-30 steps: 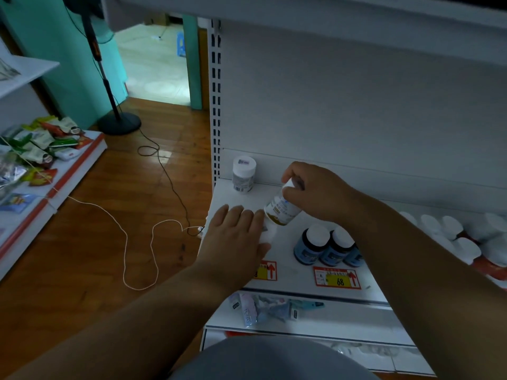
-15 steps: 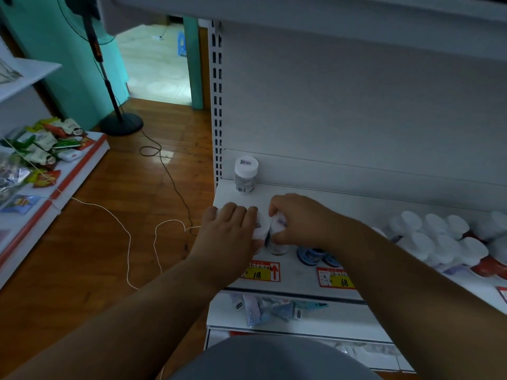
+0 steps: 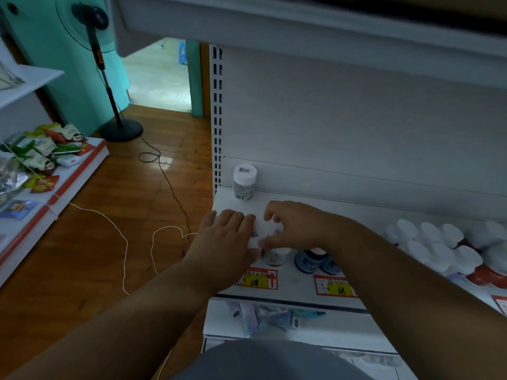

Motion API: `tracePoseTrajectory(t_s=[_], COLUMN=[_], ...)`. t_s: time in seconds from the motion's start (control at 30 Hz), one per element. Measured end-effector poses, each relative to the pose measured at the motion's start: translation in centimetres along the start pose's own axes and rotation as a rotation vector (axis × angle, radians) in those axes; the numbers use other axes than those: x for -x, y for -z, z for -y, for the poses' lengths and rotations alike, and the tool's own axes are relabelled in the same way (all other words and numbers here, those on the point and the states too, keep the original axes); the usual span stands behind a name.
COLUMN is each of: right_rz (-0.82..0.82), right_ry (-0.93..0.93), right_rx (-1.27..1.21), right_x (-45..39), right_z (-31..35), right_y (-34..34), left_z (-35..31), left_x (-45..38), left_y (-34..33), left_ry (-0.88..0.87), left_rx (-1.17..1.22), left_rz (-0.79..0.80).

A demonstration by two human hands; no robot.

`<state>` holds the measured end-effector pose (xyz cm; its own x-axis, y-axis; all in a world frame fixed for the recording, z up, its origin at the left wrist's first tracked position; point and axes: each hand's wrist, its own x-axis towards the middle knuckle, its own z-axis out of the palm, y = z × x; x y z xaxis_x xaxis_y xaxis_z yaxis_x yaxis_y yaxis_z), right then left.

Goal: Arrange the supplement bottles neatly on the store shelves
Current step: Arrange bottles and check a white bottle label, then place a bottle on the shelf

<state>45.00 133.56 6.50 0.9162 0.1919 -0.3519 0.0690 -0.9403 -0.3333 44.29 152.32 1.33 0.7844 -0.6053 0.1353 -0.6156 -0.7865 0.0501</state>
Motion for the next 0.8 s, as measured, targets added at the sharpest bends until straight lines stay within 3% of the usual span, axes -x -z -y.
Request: tracePoseTrajectory(t_s=[0.1, 0.2, 0.4, 0.63, 0.7, 0.8], right_rz=[-0.142, -0.329, -0.283, -0.423, -0.423, -0.508], right_ry=[-0.016, -0.034, 0.015, 0.086, 0.101, 0.059], right_rx=[-0.180, -0.175, 0.022, 0.054, -0.012, -0.351], right_x=[-1.8, -5.4, -10.8, -11.8, -11.8, -10.2], right_z=[0.2, 0.0, 0.0, 1.1, 1.2, 1.3], right_y=[1.6, 2.7, 1.3, 0.5, 0.7, 1.6], left_z=[0.0, 0.1, 1.1, 1.8, 1.9, 2.2], left_x=[0.1, 0.0, 0.6, 1.7, 1.9, 1.8], left_y=[0.4, 1.3, 2.6, 2.7, 2.8, 3.3], left_ry=[0.005, 0.025, 0.121, 0.152, 0.165, 0.211], left_rx=[0.028, 0.062, 0.186, 0.236, 0.262, 0.338], left_rz=[-0.025, -0.077, -0.167, -0.221, -0.239, -0.302])
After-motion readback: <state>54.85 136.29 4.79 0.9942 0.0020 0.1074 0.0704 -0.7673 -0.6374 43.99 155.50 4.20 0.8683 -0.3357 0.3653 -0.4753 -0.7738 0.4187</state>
